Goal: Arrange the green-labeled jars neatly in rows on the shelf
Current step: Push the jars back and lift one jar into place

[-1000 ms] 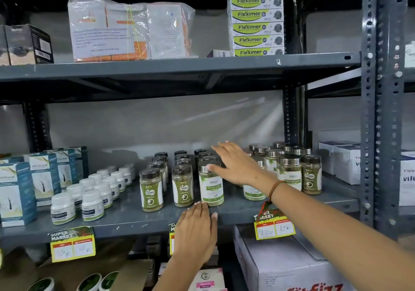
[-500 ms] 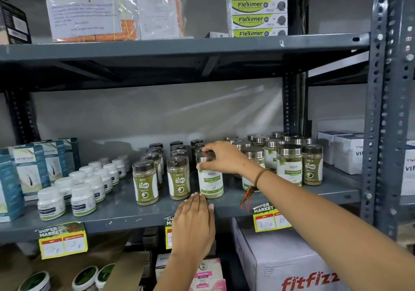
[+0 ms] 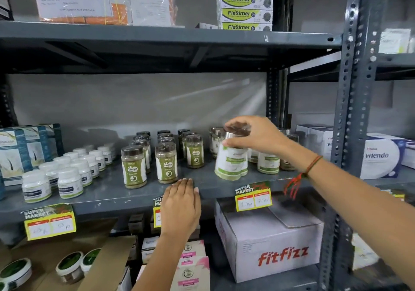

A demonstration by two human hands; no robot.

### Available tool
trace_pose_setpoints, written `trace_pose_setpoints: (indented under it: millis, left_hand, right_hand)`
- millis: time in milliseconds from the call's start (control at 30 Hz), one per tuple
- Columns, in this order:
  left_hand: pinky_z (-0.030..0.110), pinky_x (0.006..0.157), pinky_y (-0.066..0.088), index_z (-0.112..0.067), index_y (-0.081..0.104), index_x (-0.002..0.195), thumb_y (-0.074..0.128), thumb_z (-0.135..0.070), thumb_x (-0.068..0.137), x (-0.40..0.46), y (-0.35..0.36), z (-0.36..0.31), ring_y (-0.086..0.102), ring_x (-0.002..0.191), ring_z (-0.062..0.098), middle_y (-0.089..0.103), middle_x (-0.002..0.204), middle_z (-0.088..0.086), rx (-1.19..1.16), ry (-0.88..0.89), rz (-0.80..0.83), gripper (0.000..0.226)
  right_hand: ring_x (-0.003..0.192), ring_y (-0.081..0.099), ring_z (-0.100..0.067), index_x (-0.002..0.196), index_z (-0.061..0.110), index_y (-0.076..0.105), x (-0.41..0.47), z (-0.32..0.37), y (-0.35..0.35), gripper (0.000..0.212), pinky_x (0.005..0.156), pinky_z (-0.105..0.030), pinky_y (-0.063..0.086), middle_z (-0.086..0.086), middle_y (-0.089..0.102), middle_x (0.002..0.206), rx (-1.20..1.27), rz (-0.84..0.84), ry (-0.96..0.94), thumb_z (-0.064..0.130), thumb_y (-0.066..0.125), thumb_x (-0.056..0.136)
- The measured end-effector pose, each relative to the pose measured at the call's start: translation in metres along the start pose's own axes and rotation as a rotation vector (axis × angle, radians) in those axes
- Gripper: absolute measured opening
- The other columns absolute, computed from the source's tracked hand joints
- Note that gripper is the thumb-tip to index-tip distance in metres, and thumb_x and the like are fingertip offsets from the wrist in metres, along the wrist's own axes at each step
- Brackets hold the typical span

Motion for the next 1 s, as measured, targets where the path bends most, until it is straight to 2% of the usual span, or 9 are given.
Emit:
trace_pose_setpoints:
  millis: [167, 300, 433, 633, 700, 733, 833, 933, 1000]
  left_hand:
    - [0.040, 0.096, 0.047, -0.005, 0.067, 0.111, 0.041, -0.028, 0.092, 0.001, 0.003, 0.001, 0.064, 0.106, 0.026, 0.071, 0.111, 0.013, 0.000, 0.001, -0.021, 0.040]
    - [0.041, 0.098, 0.045, -0.005, 0.066, 0.113, 0.037, -0.031, 0.093, 0.001, 0.006, 0.003, 0.063, 0.107, 0.027, 0.070, 0.114, 0.013, -0.015, -0.014, -0.025, 0.043]
    - [0.042, 0.098, 0.045, -0.004, 0.066, 0.113, 0.039, -0.031, 0.092, 0.001, 0.007, 0.004, 0.063, 0.107, 0.028, 0.070, 0.113, 0.013, -0.023, -0.031, -0.041, 0.043]
    - [0.043, 0.098, 0.044, -0.004, 0.066, 0.112, 0.037, -0.034, 0.092, 0.001, 0.012, 0.006, 0.063, 0.107, 0.028, 0.070, 0.113, 0.014, -0.025, -0.050, -0.049, 0.046]
    - [0.044, 0.097, 0.044, -0.003, 0.067, 0.111, 0.037, -0.034, 0.092, 0.001, 0.013, 0.006, 0.063, 0.106, 0.029, 0.070, 0.112, 0.014, -0.025, -0.051, -0.063, 0.047]
    - [0.044, 0.097, 0.044, -0.003, 0.067, 0.111, 0.037, -0.034, 0.091, 0.000, 0.013, 0.007, 0.063, 0.106, 0.029, 0.071, 0.111, 0.015, -0.024, -0.052, -0.067, 0.047]
    - [0.044, 0.097, 0.044, -0.003, 0.067, 0.111, 0.037, -0.034, 0.091, 0.000, 0.014, 0.007, 0.063, 0.106, 0.030, 0.070, 0.112, 0.015, -0.022, -0.057, -0.069, 0.048]
    - [0.044, 0.097, 0.043, -0.003, 0.066, 0.112, 0.036, -0.035, 0.092, 0.001, 0.014, 0.007, 0.063, 0.107, 0.030, 0.070, 0.113, 0.015, -0.017, -0.062, -0.056, 0.049]
    - [0.044, 0.098, 0.043, -0.003, 0.066, 0.112, 0.036, -0.035, 0.092, 0.000, 0.014, 0.006, 0.063, 0.107, 0.030, 0.070, 0.113, 0.016, -0.015, -0.060, -0.044, 0.049]
  right_hand:
    - [0.100, 0.060, 0.004, 0.107, 0.040, 0.071, -0.023, -0.046, -0.063, 0.057, 0.081, -0.025, 0.046, 0.027, 0.066, 0.103, -0.078, -0.048, 0.130, 0.070, 0.077, 0.058]
    - [0.105, 0.062, -0.011, 0.106, 0.037, 0.070, -0.036, -0.089, -0.105, 0.055, 0.092, -0.035, 0.049, 0.012, 0.070, 0.109, -0.225, -0.078, 0.253, 0.068, 0.077, 0.061]
    - [0.108, 0.064, -0.019, 0.110, 0.031, 0.070, -0.044, -0.132, -0.117, 0.054, 0.088, -0.030, 0.047, 0.004, 0.071, 0.116, -0.387, -0.057, 0.360, 0.059, 0.079, 0.066]
    - [0.097, 0.065, -0.025, 0.114, 0.032, 0.066, -0.034, -0.174, -0.111, 0.057, 0.089, -0.038, 0.050, -0.001, 0.072, 0.108, -0.571, 0.007, 0.446, 0.057, 0.076, 0.065]
    - [0.091, 0.067, -0.026, 0.115, 0.032, 0.065, -0.029, -0.181, -0.108, 0.059, 0.078, -0.034, 0.052, -0.001, 0.071, 0.102, -0.582, 0.014, 0.457, 0.059, 0.075, 0.063]
    - [0.084, 0.068, -0.024, 0.115, 0.032, 0.064, -0.028, -0.182, -0.106, 0.060, 0.067, -0.029, 0.051, 0.001, 0.070, 0.094, -0.578, 0.024, 0.464, 0.060, 0.074, 0.062]
    - [0.062, 0.068, -0.014, 0.118, 0.030, 0.063, -0.023, -0.188, -0.102, 0.061, 0.047, -0.021, 0.040, 0.008, 0.060, 0.081, -0.569, 0.069, 0.488, 0.058, 0.075, 0.065]
    - [0.045, 0.066, -0.008, 0.115, 0.028, 0.061, -0.021, -0.195, -0.101, 0.056, 0.041, -0.021, 0.048, 0.002, 0.063, 0.097, -0.553, 0.076, 0.517, 0.052, 0.077, 0.067]
    - [0.052, 0.069, -0.013, 0.117, 0.028, 0.060, -0.021, -0.195, -0.100, 0.055, 0.046, -0.025, 0.056, -0.001, 0.061, 0.105, -0.567, 0.095, 0.543, 0.051, 0.076, 0.070]
Point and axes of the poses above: each hand's wrist, its own x-axis towards the middle knuckle, its own y-axis out of the palm, z = x × y, the point moved 7 cm from there along x, towards the middle knuckle
